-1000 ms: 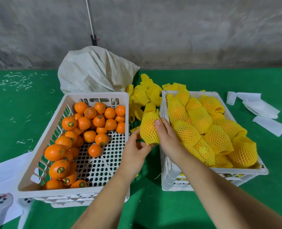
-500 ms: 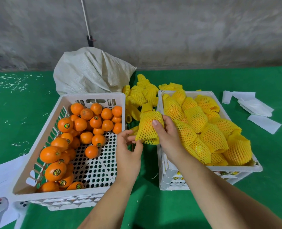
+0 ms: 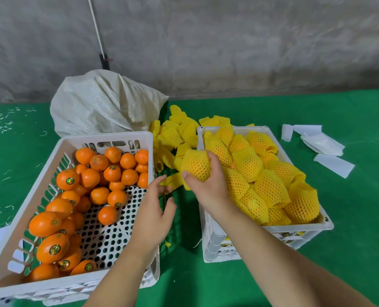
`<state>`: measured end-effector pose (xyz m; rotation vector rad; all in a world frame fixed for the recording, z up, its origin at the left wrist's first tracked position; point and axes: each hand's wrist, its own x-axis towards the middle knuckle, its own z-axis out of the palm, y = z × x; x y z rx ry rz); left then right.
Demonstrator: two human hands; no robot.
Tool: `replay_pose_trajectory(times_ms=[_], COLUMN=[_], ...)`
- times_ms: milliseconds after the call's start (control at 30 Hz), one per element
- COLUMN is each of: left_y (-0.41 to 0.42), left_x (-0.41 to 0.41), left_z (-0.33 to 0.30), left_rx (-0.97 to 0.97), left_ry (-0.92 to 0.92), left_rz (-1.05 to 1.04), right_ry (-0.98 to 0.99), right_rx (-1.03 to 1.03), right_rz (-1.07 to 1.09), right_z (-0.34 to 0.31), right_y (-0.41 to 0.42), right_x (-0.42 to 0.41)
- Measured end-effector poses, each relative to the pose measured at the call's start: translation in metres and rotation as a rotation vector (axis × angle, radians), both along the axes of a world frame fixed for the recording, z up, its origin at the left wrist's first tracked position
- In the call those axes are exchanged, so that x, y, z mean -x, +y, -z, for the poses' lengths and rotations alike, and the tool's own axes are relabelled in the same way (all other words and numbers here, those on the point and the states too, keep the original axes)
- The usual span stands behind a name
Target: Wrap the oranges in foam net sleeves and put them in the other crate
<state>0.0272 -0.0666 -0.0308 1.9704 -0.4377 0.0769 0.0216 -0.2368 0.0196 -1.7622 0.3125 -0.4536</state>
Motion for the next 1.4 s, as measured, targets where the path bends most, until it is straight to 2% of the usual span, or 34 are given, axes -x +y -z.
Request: replay_pose_trajectory(times_ms=[67,100,133,200,267,333,367,600,633,733,867,967,1033,1100,1200,1267,1300,1400], left_y=[0.006,0.007,0.006,0.004,0.004,0.005,0.005,0.006,0.007,0.006,0.006,0.006,0.006,0.009,0.025,0.037,0.042,0.053], left_x=[-0.004,-0.006,-0.008,-0.009,-0.011,-0.011,-0.010,-0.010,-0.010,-0.010,-0.009,-0.008,-0.006,-0.008,-0.028,-0.051,-0.063,-0.093], left_z=[0.007,0.010,0.011,0.012,0.010,0.009,0.008,0.008,0.008,0.007,0.008,0.005,0.001,-0.003,-0.009,-0.008,-0.004,0.021], left_rx=[-0.111,-0.165,-0.228,-0.320,-0.334,-0.327,-0.329,-0.302,-0.298,-0.309,-0.303,-0.266,-0.238,-0.161,0.077,0.240,0.261,0.071], left_ry=[-0.068,-0.113,-0.170,-0.238,-0.204,-0.187,-0.194,-0.179,-0.180,-0.189,-0.193,-0.182,-0.165,-0.087,0.188,0.363,0.404,0.328], left_rz=[0.008,0.013,0.022,0.041,0.040,0.036,0.040,0.051,0.051,0.054,0.048,0.044,0.048,0.098,0.206,0.140,0.044,-0.312], right_ry=[-0.056,-0.086,-0.108,-0.069,0.150,0.485,0.587,0.720,0.704,0.479,0.660,0.691,0.639,0.524,0.466,0.457,0.474,0.678], right_rx=[-0.104,-0.092,0.000,0.316,0.602,0.794,0.852,0.986,1.024,0.986,1.266,1.221,1.250,1.312,1.447,1.592,1.653,1.683], right_rz=[0.139,0.197,0.249,0.314,0.252,0.087,0.033,-0.140,-0.150,-0.034,-0.169,-0.136,-0.090,-0.115,-0.329,-0.462,-0.505,-0.611], right_z=[-0.023,-0.036,-0.048,-0.060,-0.049,-0.032,-0.025,-0.040,-0.047,-0.051,-0.021,-0.034,-0.035,-0.024,-0.006,0.004,0.009,0.022], right_y=[-0.019,-0.036,-0.055,-0.094,-0.126,-0.144,-0.149,-0.161,-0.163,-0.150,-0.124,-0.119,-0.105,-0.078,-0.034,-0.017,-0.012,0.001], right_x=[-0.018,-0.029,-0.039,-0.053,-0.062,-0.067,-0.071,-0.087,-0.090,-0.092,-0.088,-0.107,-0.111,-0.104,-0.097,-0.099,-0.101,-0.108])
